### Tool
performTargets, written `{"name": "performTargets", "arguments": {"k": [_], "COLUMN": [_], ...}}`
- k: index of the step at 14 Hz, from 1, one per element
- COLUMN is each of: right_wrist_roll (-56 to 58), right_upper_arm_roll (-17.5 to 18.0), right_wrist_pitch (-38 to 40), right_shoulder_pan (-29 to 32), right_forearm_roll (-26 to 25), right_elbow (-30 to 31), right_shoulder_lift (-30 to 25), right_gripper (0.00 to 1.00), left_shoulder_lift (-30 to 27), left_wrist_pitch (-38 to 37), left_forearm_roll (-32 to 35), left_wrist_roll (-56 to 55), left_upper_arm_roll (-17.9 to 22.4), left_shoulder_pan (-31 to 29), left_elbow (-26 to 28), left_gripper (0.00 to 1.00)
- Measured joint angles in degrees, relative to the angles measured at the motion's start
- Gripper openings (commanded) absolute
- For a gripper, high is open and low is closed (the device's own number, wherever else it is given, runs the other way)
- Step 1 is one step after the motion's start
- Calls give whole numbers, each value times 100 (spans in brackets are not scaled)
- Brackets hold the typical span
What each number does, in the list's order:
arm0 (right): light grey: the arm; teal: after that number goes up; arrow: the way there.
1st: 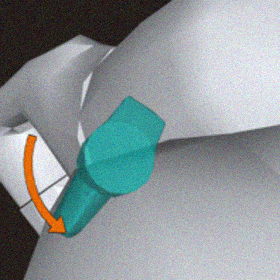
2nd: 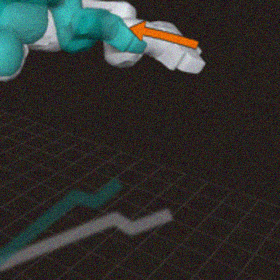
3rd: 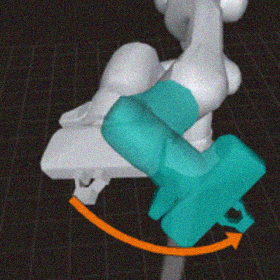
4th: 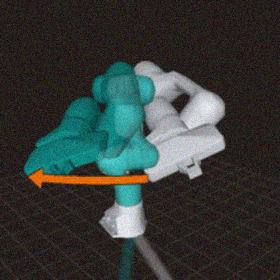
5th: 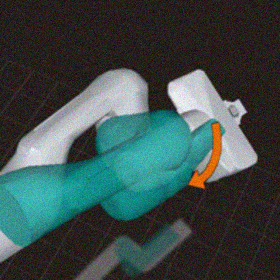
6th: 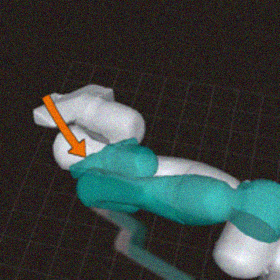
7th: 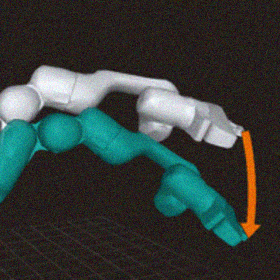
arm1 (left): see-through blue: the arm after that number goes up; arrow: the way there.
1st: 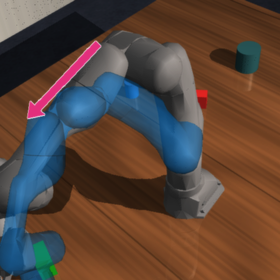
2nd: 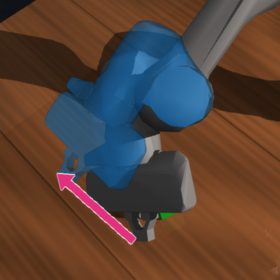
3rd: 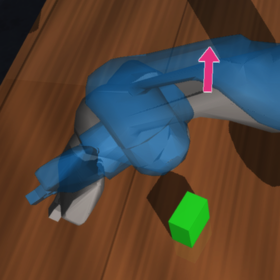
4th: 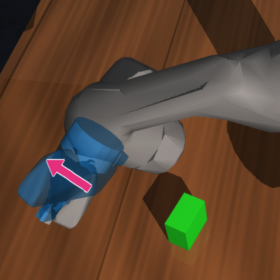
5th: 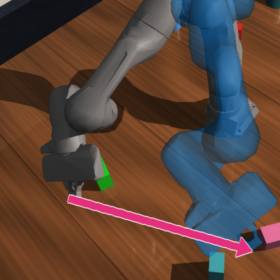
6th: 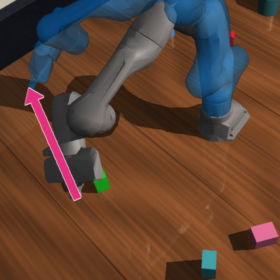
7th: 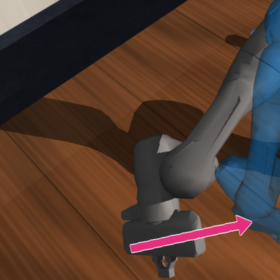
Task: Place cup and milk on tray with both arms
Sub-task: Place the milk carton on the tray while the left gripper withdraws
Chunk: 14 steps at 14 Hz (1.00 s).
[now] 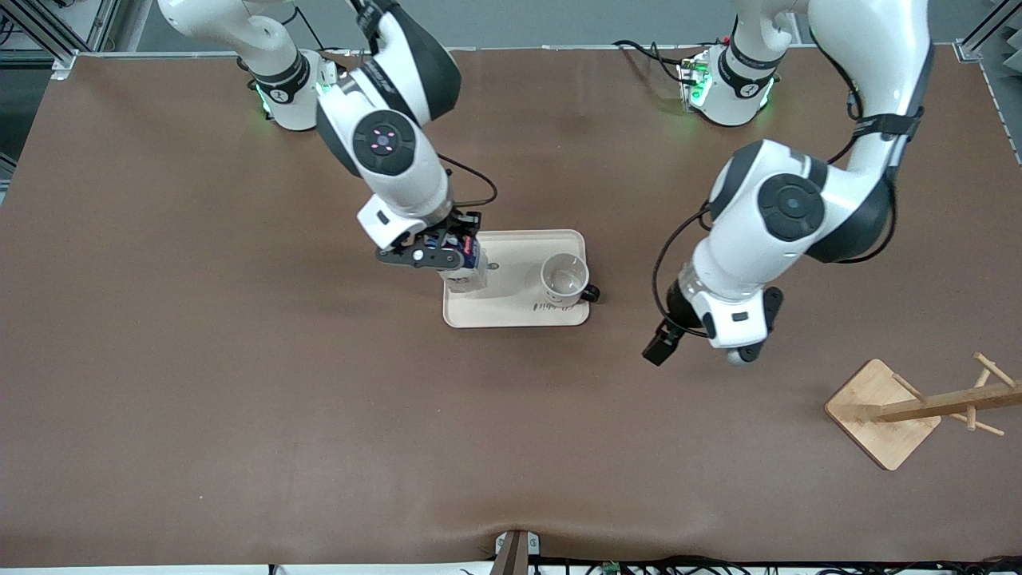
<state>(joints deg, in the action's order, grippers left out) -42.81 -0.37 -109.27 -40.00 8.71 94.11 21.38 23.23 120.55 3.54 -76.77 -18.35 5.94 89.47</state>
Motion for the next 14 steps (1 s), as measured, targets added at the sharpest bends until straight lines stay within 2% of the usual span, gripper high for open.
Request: {"name": "performTargets", "arguments": {"k": [2,3,4,5,6,7,11,14], "right_wrist_roll": [-191,-252,-278,-287,-302,-330,-342,-342], "right_upper_arm_roll": [-2,-5,-9,-10,-10,-11,-12,-116], "right_wrist_pitch": [-80,-102,-110,-142,-219,-249,-351,-74], "right_shoulder_pan": [-147,-172,-176,-180,-196,-215,-269,-218], "right_forearm_roll": [0,0,0,0,0,-7,-148,-220], "right_elbow": [-2,-6,-7,-8,-9,-33,-124,-822], "right_shoulder_lift": [210,284,343,402,455,470,483,450], "right_gripper": [0,12,31,44,63,100,100,100], "left_shoulder_lift": [-147,-230,-307,-371,-425,-479,-684,-923], "left_wrist_pitch": [-333,-489,-628,-719,-793,-894,-1227,-1410], "left_forearm_roll": [4,4,5,5,7,8,9,10], "left_wrist_roll": [617,956,1296,1599,1904,2276,3553,4155], "left_upper_arm_roll": [4,6,6,8,9,11,13,14], "left_shoulder_pan": [-291,-449,-602,-740,-876,-1015,-1516,-1793], "left_elbow": [-93,-104,-106,-107,-107,-108,-115,-128], "left_gripper": [100,100,100,100,100,100,100,100]}}
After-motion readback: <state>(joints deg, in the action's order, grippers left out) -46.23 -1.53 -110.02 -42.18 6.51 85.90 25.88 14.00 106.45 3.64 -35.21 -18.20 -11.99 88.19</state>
